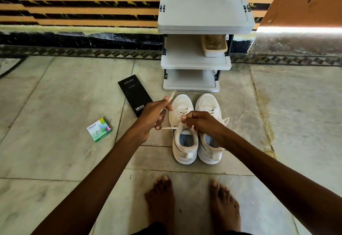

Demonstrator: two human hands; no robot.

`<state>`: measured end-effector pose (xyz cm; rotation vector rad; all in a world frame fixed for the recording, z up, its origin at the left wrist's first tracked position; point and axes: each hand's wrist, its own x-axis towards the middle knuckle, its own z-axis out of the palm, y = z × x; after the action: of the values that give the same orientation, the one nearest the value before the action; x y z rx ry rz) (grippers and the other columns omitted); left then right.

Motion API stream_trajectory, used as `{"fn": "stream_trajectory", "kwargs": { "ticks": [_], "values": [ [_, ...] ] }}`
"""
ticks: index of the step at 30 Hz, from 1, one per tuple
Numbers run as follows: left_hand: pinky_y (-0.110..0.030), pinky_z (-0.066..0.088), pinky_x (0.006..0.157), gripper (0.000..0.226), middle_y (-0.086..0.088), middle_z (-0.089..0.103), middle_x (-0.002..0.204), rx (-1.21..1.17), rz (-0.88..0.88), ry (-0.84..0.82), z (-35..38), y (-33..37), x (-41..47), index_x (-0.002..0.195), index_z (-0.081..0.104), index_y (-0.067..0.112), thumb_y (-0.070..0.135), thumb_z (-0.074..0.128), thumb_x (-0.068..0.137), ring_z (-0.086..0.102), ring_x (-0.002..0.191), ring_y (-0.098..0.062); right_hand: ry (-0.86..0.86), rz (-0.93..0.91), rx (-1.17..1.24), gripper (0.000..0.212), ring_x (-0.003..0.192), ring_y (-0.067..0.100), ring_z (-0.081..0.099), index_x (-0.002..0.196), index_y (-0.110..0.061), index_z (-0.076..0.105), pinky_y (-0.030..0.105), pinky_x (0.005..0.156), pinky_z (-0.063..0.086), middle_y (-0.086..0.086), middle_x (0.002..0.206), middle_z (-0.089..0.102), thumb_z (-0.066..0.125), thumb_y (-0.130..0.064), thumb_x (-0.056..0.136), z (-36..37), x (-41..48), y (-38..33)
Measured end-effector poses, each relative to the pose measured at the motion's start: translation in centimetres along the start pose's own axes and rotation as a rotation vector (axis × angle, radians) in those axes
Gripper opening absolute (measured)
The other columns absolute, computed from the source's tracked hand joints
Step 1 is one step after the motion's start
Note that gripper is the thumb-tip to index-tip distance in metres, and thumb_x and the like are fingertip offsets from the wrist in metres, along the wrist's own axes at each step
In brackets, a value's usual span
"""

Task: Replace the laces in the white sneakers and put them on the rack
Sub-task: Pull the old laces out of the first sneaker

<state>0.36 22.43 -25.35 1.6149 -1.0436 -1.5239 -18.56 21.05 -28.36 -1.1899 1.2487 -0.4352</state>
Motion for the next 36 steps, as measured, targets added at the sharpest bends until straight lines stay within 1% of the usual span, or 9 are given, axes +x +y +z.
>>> {"fn": "stream_trajectory", "kwargs": {
  "ticks": [5, 8, 11, 16, 23, 28, 32, 34, 36],
  "values": [
    [-0.021, 0.033, 0.047, 0.020, 0.001, 0.054, 0.069, 0.490, -0.125, 0.052, 0.5, -0.8, 0.0, 0.110, 0.051, 0.025, 0.042, 0.047, 0.100, 0.046, 0.056, -0.009, -0.059, 0.041, -0.073, 0.027, 0.055, 0.003, 0.041, 0.093, -0.008, 0.072, 0.019, 0.050, 0.032, -0.008, 0.065, 0.057, 0.061, -0.033, 0.095, 0.5, -0.3, 0.0],
    [-0.022, 0.035, 0.048, 0.023, 0.002, 0.059, 0.068, 0.673, -0.167, 0.061, 0.8, -1.8, 0.1, 0.112, 0.056, 0.022, 0.038, 0.047, 0.100, 0.049, 0.056, -0.009, -0.073, -0.028, -0.034, 0.025, 0.056, 0.003, 0.045, 0.081, -0.016, 0.070, 0.019, 0.053, 0.036, -0.010, 0.065, 0.060, 0.055, -0.026, 0.099, 0.6, -0.7, -0.3],
    [-0.023, 0.038, 0.050, 0.015, 0.003, 0.062, 0.067, 0.681, -0.184, 0.077, 0.9, -2.6, 0.1, 0.107, 0.058, 0.024, 0.033, 0.048, 0.099, 0.052, 0.056, -0.009, -0.100, -0.032, 0.073, 0.025, 0.056, 0.007, 0.044, 0.082, -0.018, 0.065, 0.019, 0.050, 0.035, -0.001, 0.073, 0.063, 0.049, -0.024, 0.101, 0.5, -0.8, -0.4],
    [-0.029, 0.057, 0.059, 0.008, -0.001, 0.066, 0.083, 0.593, -0.119, 0.103, 0.7, -3.5, 0.4, 0.104, 0.057, 0.027, 0.026, 0.052, 0.098, 0.065, 0.069, -0.016, -0.008, 0.171, 0.125, 0.034, 0.046, 0.009, 0.027, 0.102, -0.012, 0.067, 0.022, 0.044, 0.026, -0.004, 0.052, 0.031, 0.039, -0.031, 0.104, -0.1, -0.6, 0.4],
    [-0.038, 0.042, 0.103, 0.045, -0.001, 0.034, 0.142, 0.941, 0.067, -0.027, 1.5, -5.1, 0.2, 0.124, 0.053, 0.023, 0.047, 0.065, 0.088, 0.041, 0.127, -0.022, -0.058, -0.002, 0.068, 0.030, 0.054, 0.006, 0.043, 0.087, -0.016, 0.066, 0.017, 0.048, 0.035, 0.001, 0.073, 0.055, 0.042, -0.023, 0.104, 0.2, -0.8, -0.3],
    [-0.036, 0.048, 0.092, 0.062, -0.004, 0.046, 0.138, 0.985, 0.054, -0.003, 3.3, -6.0, -0.2, 0.134, 0.042, 0.021, 0.048, 0.068, 0.085, 0.052, 0.119, -0.024, -0.084, -0.078, -0.024, 0.024, 0.047, -0.001, 0.046, 0.095, -0.013, 0.065, 0.015, 0.044, 0.033, -0.012, 0.060, 0.057, 0.049, -0.031, 0.102, 0.7, -1.4, 0.7],
    [-0.037, 0.049, 0.089, 0.069, -0.012, 0.060, 0.129, 0.830, 0.018, 0.037, 3.9, -7.0, -0.2, 0.140, 0.034, 0.019, 0.044, 0.069, 0.086, 0.061, 0.111, -0.029, -0.174, -0.130, -0.128, 0.015, 0.089, 0.005, 0.070, 0.092, -0.007, 0.072, 0.017, 0.076, 0.053, 0.003, 0.094, 0.074, 0.058, -0.011, 0.097, 0.7, -1.3, 1.4],
    [-0.037, 0.048, 0.090, 0.071, -0.012, 0.061, 0.127, 0.784, 0.026, 0.060, 4.1, -7.1, -0.2, 0.142, 0.031, 0.019, 0.043, 0.069, 0.086, 0.062, 0.110, -0.029, -0.177, -0.147, -0.086, 0.023, 0.088, 0.010, 0.069, 0.083, -0.011, 0.068, 0.014, 0.068, 0.052, 0.005, 0.091, 0.073, 0.053, -0.009, 0.099, 0.9, -1.7, 1.1],
    [-0.035, 0.048, 0.088, 0.075, -0.011, 0.062, 0.124, 0.764, 0.043, 0.074, 4.5, -7.2, -0.3, 0.143, 0.029, 0.019, 0.040, 0.070, 0.085, 0.063, 0.108, -0.029, -0.163, -0.166, 0.003, 0.030, 0.066, 0.002, 0.062, 0.077, -0.015, 0.059, 0.009, 0.052, 0.042, 0.003, 0.079, 0.064, 0.046, -0.009, 0.103, 1.0, -2.2, 0.5]
  ]
}}
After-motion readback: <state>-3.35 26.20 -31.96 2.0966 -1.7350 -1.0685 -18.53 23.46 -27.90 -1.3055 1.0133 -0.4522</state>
